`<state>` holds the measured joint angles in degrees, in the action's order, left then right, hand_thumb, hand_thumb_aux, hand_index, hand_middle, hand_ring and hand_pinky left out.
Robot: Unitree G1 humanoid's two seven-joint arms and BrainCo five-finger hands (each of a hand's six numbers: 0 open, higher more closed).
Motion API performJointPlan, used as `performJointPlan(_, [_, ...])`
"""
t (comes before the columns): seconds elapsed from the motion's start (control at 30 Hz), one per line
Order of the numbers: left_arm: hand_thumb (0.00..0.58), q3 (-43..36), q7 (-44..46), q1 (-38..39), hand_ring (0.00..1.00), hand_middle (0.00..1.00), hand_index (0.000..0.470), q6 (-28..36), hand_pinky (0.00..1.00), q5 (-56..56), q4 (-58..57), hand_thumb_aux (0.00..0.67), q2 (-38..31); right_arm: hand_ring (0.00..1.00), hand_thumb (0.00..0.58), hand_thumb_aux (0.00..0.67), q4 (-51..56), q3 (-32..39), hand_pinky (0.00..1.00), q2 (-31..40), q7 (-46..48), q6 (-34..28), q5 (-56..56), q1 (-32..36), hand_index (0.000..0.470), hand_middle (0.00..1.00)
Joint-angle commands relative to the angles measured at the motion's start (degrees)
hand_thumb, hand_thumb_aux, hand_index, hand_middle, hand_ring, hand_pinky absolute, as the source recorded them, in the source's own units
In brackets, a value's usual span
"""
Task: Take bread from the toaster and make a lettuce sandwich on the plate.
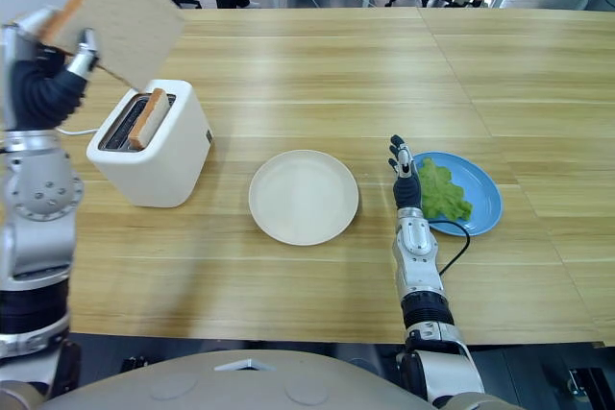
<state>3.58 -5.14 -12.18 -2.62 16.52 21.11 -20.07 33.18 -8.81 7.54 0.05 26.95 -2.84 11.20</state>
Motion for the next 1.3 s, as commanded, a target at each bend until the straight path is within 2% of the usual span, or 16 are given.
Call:
performJointPlan(0.03, [0.580,-8.8,11.1,0.8,1.00,1.00,0.460,0.0,1.00,-9.8,-10.6,0.670,5.6,0.00,0.000,0.000,0.6,0.0,0.00,0.1,0.4,-1.0,0.1,-0.3,0.000,0.00])
performJointPlan(0.1, [0.580,-11.5,16.1,1.1,1.00,1.00,0.460,0.9,1.00,-13.0,-15.3,0.670,7.7,0.00,0.000,0.000,0.5,-0.1,0.00,0.2,0.4,-1.1,0.0,-0.4,0.000,0.00])
performJointPlan(0.27, [0.580,-15.2,21.3,0.6,1.00,1.00,0.460,1.3,1.00,-12.3,-28.6,0.670,8.3,0.00,0.000,0.000,0.4,-0.2,0.00,0.4,0.4,-1.2,0.0,-0.4,0.000,0.00])
performJointPlan(0.57, [0.580,-17.7,22.1,-0.5,1.00,1.00,0.460,-1.2,1.00,-8.1,-37.0,0.670,8.1,0.00,0.000,0.000,-0.5,0.0,0.00,0.2,0.2,-1.6,0.1,-0.7,0.000,0.00])
performJointPlan(0.7, [0.580,-21.1,20.7,-0.8,1.00,1.00,0.460,-3.5,1.00,-1.4,-38.0,0.670,5.4,0.00,0.000,0.000,-0.2,-0.1,0.00,0.4,0.2,-1.8,0.1,-0.6,0.000,0.00])
performJointPlan(0.73, [0.534,-22.4,19.8,-0.7,1.00,1.00,0.330,-3.7,1.00,1.2,-37.4,0.481,4.6,0.00,0.000,0.000,-0.1,-0.1,0.00,0.4,0.3,-1.8,0.1,-0.6,0.000,0.00])
performJointPlan(0.77, [0.000,-23.5,19.3,-0.6,0.34,0.34,0.000,-4.0,0.34,3.3,-37.0,0.000,4.0,0.00,0.000,0.000,-0.1,0.0,0.00,0.4,0.3,-1.8,0.1,-0.5,0.000,0.00])
performJointPlan(0.8, [0.000,-24.4,18.2,-0.5,0.34,0.34,0.000,-4.2,0.34,5.5,-36.5,0.000,3.5,0.00,0.000,0.000,0.0,0.0,0.00,0.4,0.3,-1.8,0.1,-0.5,0.000,0.00])
performJointPlan(0.83, [0.000,-25.1,16.5,-0.4,0.00,0.00,0.000,-3.8,0.00,8.3,-35.7,0.000,2.9,0.00,0.000,0.000,-0.2,0.1,0.00,0.3,0.3,-1.9,0.1,-0.5,0.000,0.00])
performJointPlan(1.13, [0.000,-25.2,10.1,0.1,0.00,0.00,0.000,1.2,0.00,23.0,-26.0,0.000,-1.6,0.00,0.000,0.000,-1.8,0.4,0.00,-0.1,0.2,-2.5,0.3,-0.7,0.000,0.00])
performJointPlan(1.3, [0.000,-21.1,0.8,0.7,0.00,0.00,0.000,0.7,0.00,30.8,-16.0,0.000,-4.4,0.00,0.000,0.000,-2.2,0.4,0.00,-0.1,0.3,-2.6,0.3,-0.8,0.000,0.00])
